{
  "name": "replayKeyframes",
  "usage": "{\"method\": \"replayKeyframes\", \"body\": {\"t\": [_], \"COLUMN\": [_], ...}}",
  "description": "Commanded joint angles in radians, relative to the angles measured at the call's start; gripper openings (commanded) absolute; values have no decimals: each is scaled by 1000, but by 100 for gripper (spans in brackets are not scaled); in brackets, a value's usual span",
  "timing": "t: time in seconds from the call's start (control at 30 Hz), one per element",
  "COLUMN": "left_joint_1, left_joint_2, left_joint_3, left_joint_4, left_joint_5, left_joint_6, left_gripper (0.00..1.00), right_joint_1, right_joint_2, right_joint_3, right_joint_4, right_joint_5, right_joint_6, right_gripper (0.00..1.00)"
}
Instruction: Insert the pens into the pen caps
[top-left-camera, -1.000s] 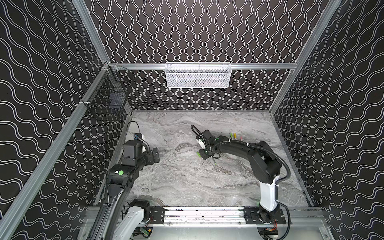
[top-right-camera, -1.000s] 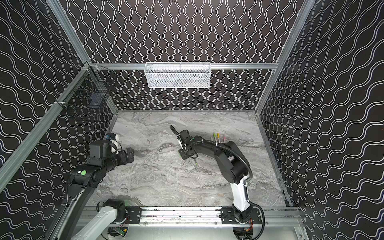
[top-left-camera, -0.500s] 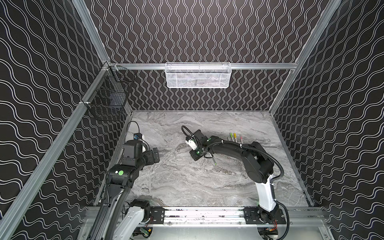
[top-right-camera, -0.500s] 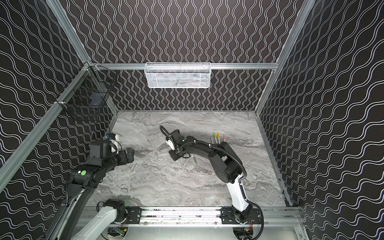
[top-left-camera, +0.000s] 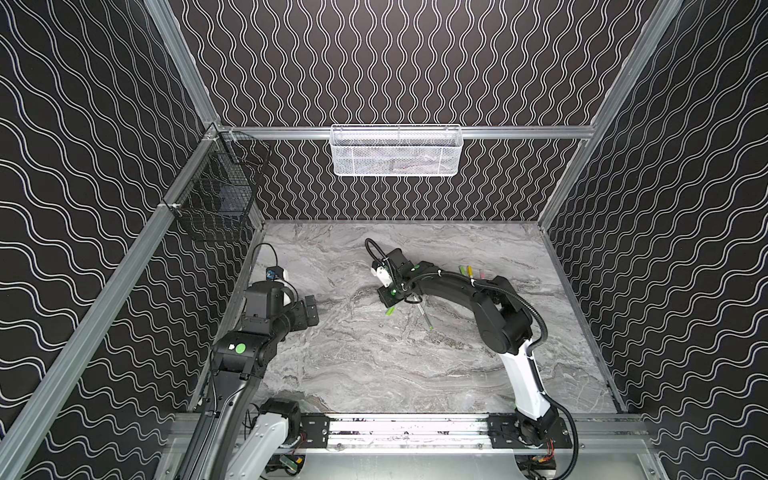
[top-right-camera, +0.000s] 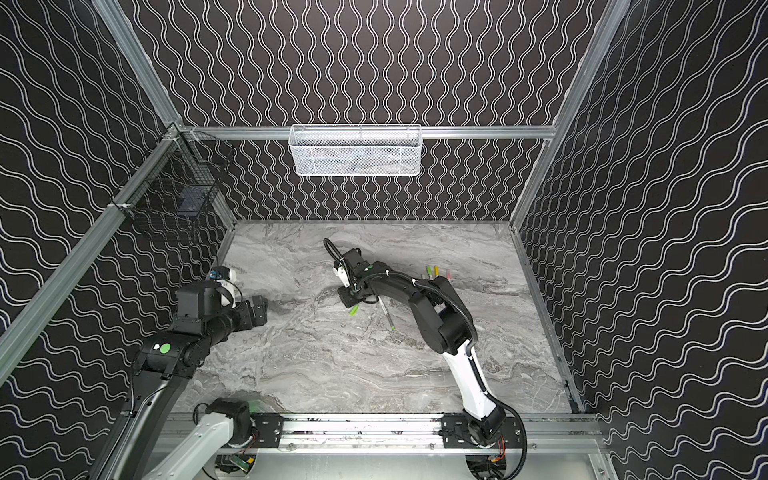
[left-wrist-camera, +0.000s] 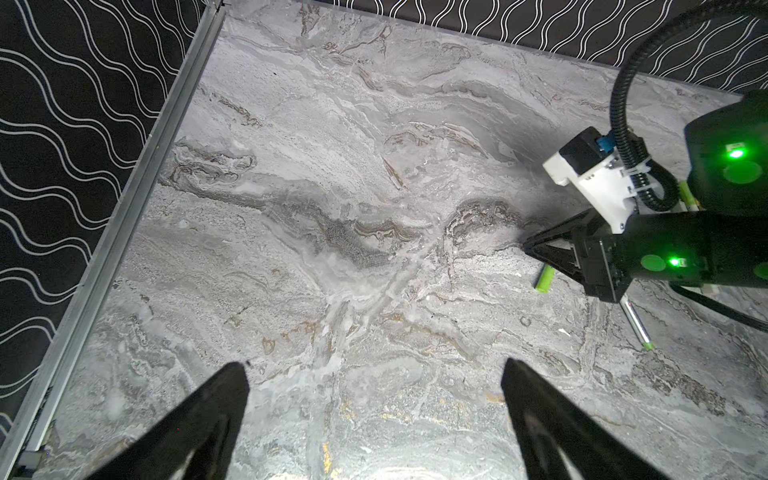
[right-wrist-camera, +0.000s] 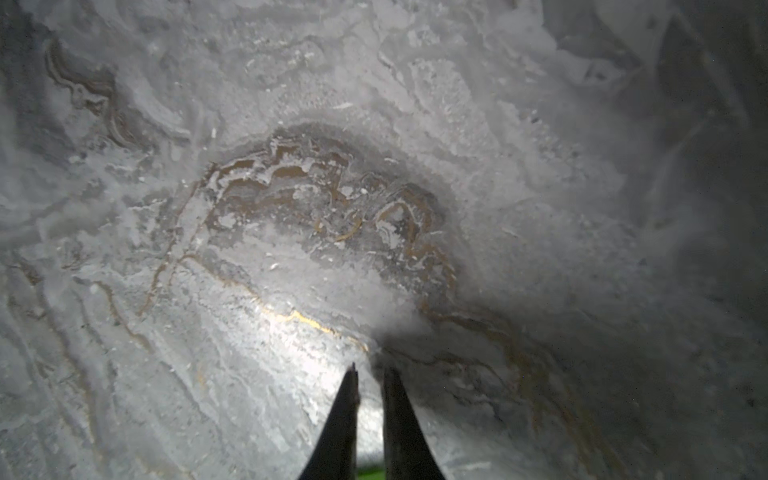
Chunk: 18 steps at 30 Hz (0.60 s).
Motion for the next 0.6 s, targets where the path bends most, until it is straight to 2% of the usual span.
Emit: {"method": "replayKeyframes", "body": {"t": [0.0, 0.33, 0.57], "left_joint_1": [1, 1, 2], "left_joint_2": [1, -5, -7], "left_joint_3": [0, -1, -1], "left_joint_4": [43, 44, 45], "left_joint_5": [1, 4, 7], "left_joint_6": [4, 3, 2], "left_gripper": [99, 98, 99], "right_joint_1": [-2, -3, 25], "right_joint_2": [2, -76, -173], "right_joint_3": [9, -126, -244], "right_joint_4": [-76, -112, -86], "right_joint_5": [34, 84, 28], "right_joint_6": [-19, -29, -30], "right_gripper": [15, 15, 15]}}
